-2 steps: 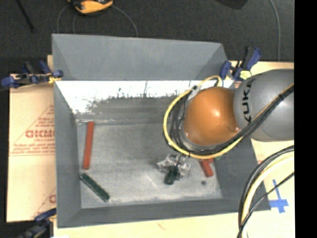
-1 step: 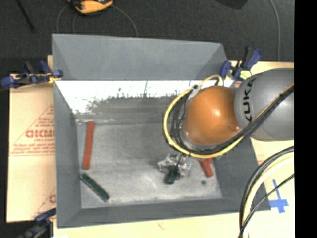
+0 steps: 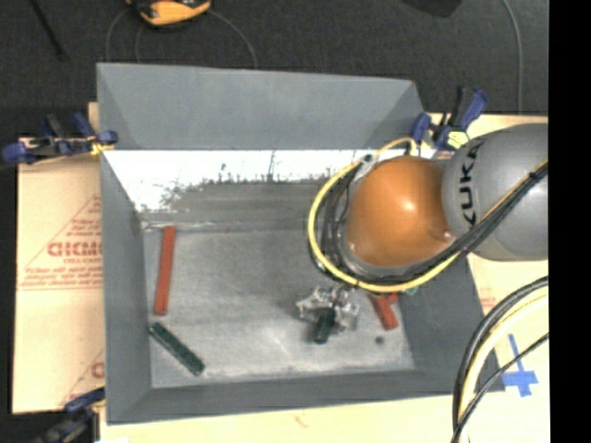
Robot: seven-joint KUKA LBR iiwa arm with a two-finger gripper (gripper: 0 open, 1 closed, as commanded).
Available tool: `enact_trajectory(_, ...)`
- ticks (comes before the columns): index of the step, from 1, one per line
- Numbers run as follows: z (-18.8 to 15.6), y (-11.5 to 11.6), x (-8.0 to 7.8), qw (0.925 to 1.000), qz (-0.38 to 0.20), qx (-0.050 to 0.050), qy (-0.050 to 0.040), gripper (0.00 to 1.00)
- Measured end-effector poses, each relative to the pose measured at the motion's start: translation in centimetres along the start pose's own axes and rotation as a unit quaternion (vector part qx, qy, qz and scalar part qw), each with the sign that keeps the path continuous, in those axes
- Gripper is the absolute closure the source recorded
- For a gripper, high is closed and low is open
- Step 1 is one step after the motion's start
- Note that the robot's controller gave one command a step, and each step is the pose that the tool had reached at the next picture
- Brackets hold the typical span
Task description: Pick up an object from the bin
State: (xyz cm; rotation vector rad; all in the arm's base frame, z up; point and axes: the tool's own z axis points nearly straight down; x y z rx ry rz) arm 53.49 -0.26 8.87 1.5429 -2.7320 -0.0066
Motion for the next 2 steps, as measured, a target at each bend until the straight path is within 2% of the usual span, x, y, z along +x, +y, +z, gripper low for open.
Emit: enact_trajectory(2, -4.7, -0.1, 0.0, 1.0000, 0.000, 0.001, -0.0007, 1.00)
